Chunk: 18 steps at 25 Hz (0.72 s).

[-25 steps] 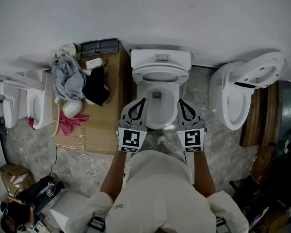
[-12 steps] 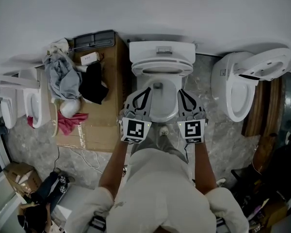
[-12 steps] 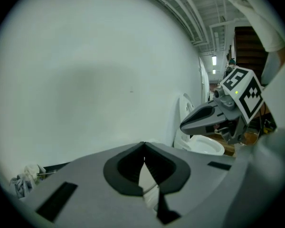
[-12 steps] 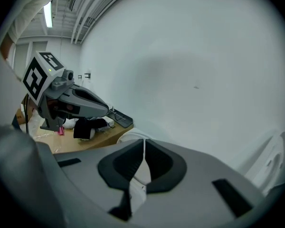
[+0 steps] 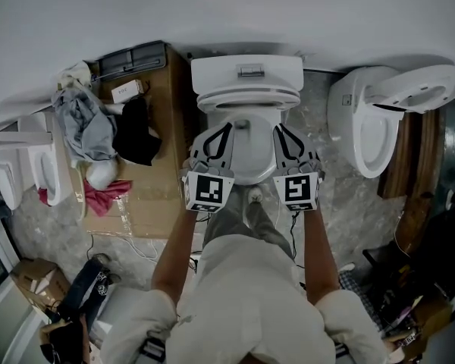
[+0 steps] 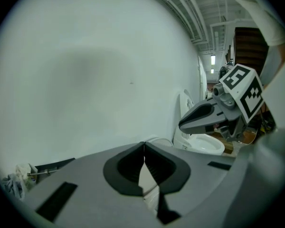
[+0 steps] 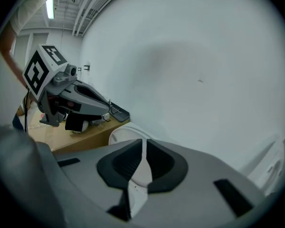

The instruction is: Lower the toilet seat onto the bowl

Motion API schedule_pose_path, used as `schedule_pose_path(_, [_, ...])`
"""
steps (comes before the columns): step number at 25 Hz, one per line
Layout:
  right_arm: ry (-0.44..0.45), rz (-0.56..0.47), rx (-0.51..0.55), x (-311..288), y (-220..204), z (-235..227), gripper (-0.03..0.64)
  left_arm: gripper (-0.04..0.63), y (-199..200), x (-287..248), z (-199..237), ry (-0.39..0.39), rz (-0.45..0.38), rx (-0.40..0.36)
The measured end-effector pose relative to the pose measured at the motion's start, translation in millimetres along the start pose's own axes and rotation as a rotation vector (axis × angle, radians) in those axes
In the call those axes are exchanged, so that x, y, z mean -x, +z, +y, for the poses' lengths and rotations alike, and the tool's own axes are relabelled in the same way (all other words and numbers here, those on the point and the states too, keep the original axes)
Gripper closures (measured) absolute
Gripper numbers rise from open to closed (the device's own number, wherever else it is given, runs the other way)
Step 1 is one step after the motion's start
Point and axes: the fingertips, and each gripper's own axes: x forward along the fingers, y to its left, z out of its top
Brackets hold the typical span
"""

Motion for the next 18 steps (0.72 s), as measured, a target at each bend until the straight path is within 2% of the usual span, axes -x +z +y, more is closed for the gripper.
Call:
schedule_pose_path(4, [-0.011, 0.045, 0.003, -15, -17, -7, 0.572, 0.58, -2, -17, 4, -0.016, 0.003, -0.007])
schedule_pose_path(18, [-0.037, 0.061, 0.068, -64, -25, -19, 0.52, 0.535, -25, -61, 13, -0.044, 0.05, -0.044])
